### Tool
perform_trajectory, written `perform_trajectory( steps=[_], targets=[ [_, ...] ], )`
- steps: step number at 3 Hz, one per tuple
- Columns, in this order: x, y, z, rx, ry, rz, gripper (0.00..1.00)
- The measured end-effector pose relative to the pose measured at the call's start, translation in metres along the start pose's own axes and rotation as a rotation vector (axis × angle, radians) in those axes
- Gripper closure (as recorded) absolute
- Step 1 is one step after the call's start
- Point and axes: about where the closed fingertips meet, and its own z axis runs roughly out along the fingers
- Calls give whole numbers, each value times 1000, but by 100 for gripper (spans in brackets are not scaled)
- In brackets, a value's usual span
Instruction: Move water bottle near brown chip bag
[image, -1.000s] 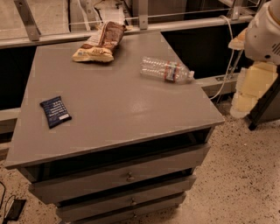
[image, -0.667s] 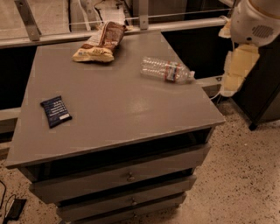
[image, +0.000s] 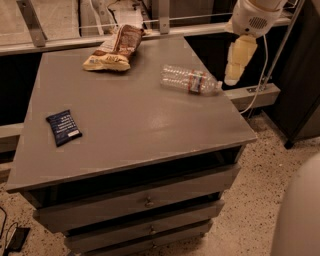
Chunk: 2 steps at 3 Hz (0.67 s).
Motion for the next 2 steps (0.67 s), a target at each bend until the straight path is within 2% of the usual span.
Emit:
perform_trajectory(
  steps=[1, 2],
  targets=[
    [-12, -19, 41, -36, -42, 12, 0],
    [-20, -22, 77, -80, -73, 38, 0]
  ],
)
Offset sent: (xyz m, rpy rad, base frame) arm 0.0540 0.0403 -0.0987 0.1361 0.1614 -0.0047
